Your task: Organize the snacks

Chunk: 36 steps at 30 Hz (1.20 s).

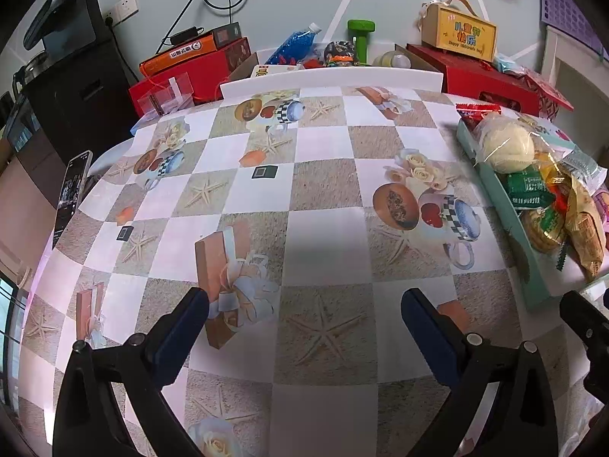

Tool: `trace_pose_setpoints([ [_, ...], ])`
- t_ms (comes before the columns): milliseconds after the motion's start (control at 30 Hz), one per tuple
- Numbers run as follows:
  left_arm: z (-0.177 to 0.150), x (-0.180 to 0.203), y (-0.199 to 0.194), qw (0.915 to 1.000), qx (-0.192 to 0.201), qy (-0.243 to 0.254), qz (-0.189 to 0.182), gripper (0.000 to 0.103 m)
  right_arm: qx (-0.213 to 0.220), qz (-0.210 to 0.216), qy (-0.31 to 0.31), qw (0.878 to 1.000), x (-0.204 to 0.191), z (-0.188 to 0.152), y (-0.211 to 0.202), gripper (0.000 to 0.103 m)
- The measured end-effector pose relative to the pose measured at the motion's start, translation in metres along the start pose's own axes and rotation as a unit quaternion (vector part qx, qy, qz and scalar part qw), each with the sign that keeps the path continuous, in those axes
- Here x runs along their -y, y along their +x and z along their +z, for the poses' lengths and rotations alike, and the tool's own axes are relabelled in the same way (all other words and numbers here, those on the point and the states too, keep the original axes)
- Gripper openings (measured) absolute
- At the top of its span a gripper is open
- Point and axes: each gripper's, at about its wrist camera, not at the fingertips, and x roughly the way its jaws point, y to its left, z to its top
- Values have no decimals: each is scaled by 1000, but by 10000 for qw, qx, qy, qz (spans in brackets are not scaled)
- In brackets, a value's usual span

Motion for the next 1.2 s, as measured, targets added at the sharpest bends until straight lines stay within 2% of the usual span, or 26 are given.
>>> trace_pose_setpoints([
  [367, -2, 5, 9, 9999, -127, 87, -29, 101, -79, 39, 70, 9999, 4, -2, 5, 103],
  [1200, -4, 13, 11, 9997, -149, 210, -45, 101, -117, 66, 147, 9998, 10, -4, 7, 103],
])
